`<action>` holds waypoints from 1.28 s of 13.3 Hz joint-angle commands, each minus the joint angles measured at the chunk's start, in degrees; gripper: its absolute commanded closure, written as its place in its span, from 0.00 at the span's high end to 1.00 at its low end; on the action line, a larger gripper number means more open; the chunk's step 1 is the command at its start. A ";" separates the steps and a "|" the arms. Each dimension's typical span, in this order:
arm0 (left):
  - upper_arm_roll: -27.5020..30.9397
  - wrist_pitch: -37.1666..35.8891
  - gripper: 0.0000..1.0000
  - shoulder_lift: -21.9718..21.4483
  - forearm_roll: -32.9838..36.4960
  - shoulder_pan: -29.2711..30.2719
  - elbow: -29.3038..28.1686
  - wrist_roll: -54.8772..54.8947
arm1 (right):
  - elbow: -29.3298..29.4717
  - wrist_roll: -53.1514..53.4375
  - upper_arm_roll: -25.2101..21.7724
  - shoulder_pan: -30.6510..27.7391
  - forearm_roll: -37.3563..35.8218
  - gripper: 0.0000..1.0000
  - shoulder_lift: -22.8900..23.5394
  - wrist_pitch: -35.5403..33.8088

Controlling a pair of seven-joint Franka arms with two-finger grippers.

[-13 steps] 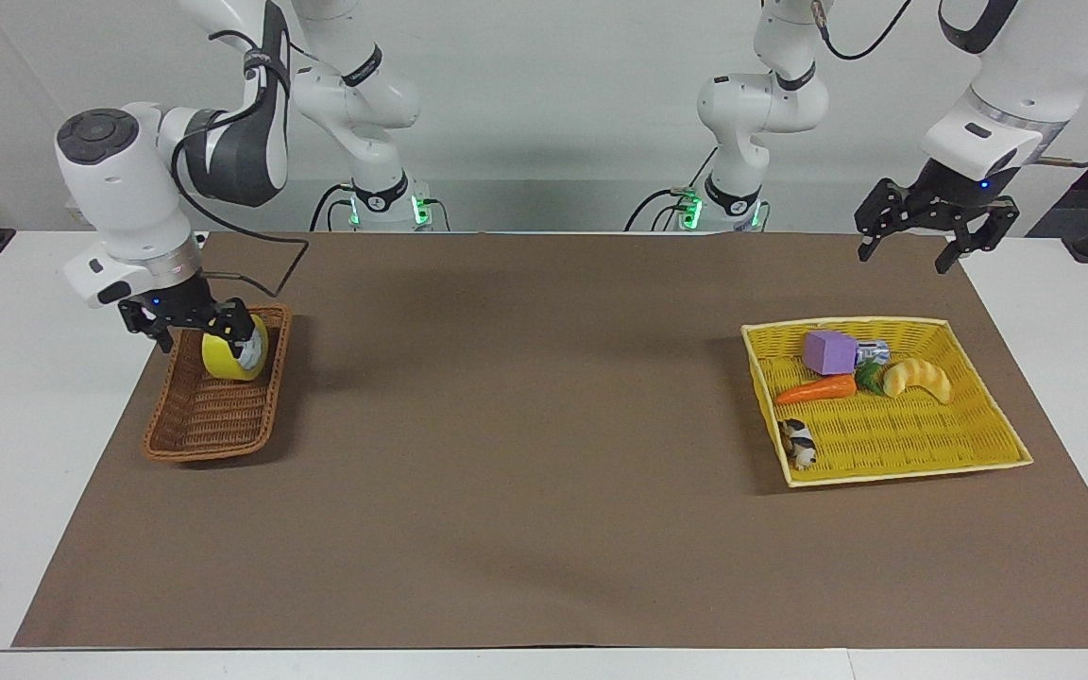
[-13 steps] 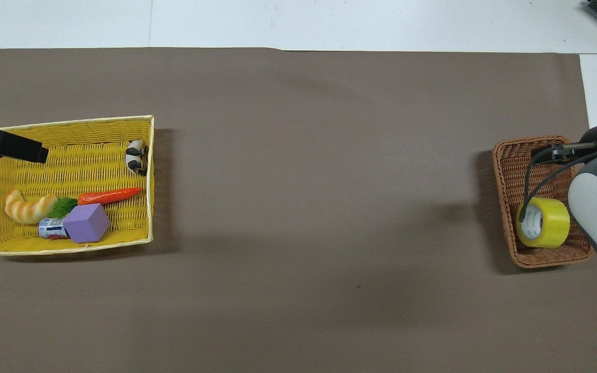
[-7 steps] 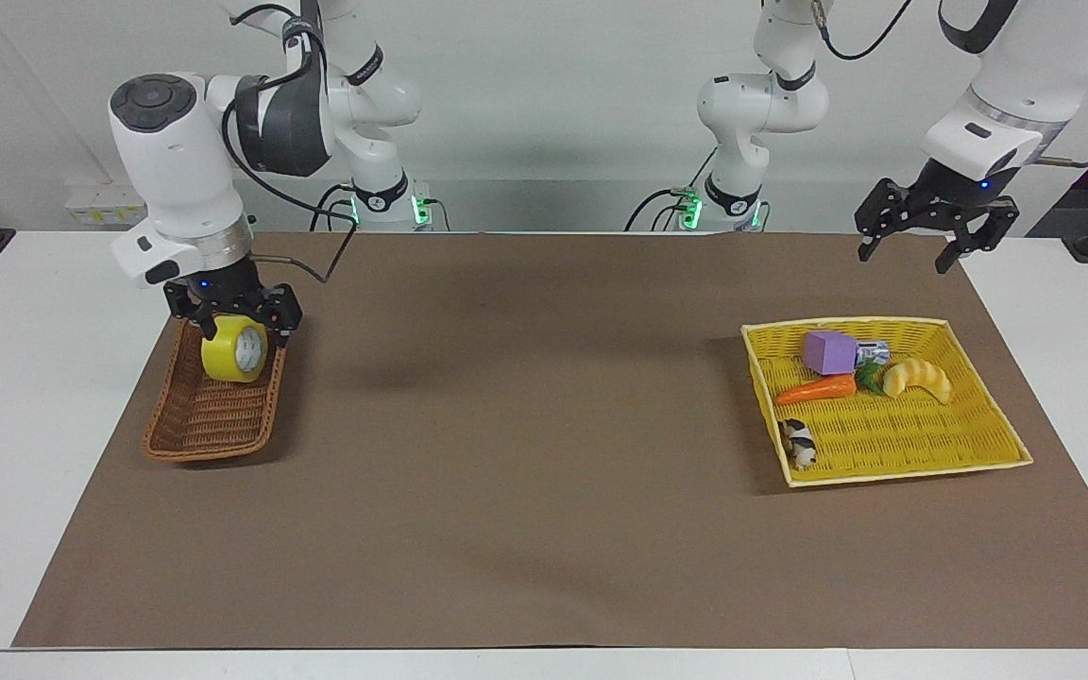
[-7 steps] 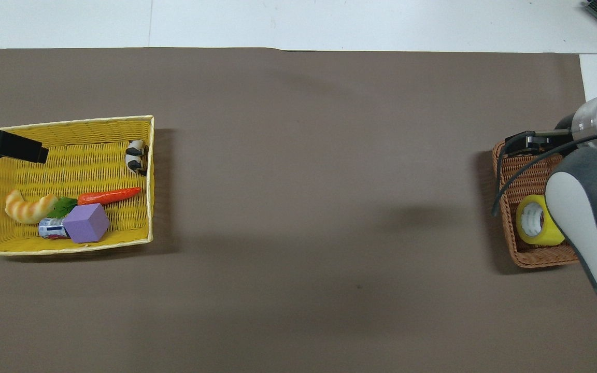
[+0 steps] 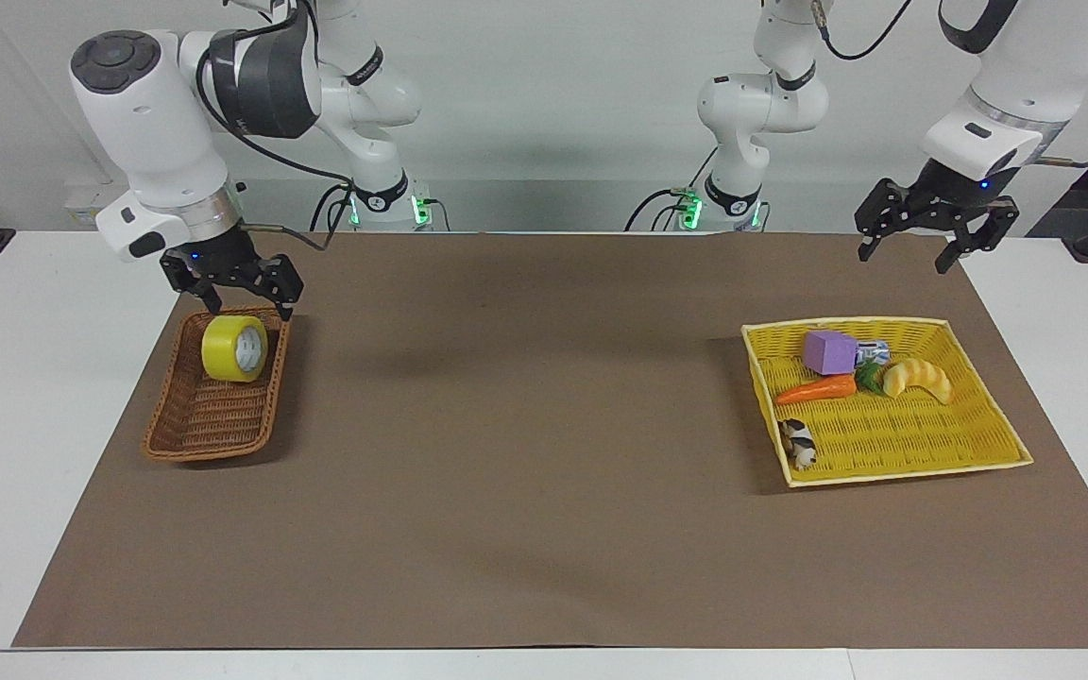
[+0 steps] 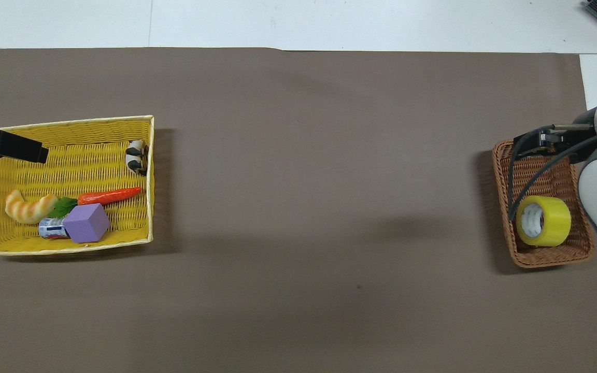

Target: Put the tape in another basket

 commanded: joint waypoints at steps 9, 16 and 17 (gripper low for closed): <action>-0.40 0.18 1.00 -1.22 0.91 0.64 -1.36 0.26 | 3.13 -2.78 -1.02 3.79 1.37 1.00 -5.37 -11.95; -0.40 0.18 1.00 -1.22 0.91 0.64 -1.36 0.26 | 0.41 -4.56 -6.02 6.25 2.77 1.00 -9.94 -14.78; -0.40 0.27 1.00 -1.22 0.91 0.64 -1.36 0.26 | -0.55 -4.65 -6.29 6.26 3.47 1.00 -10.65 -14.43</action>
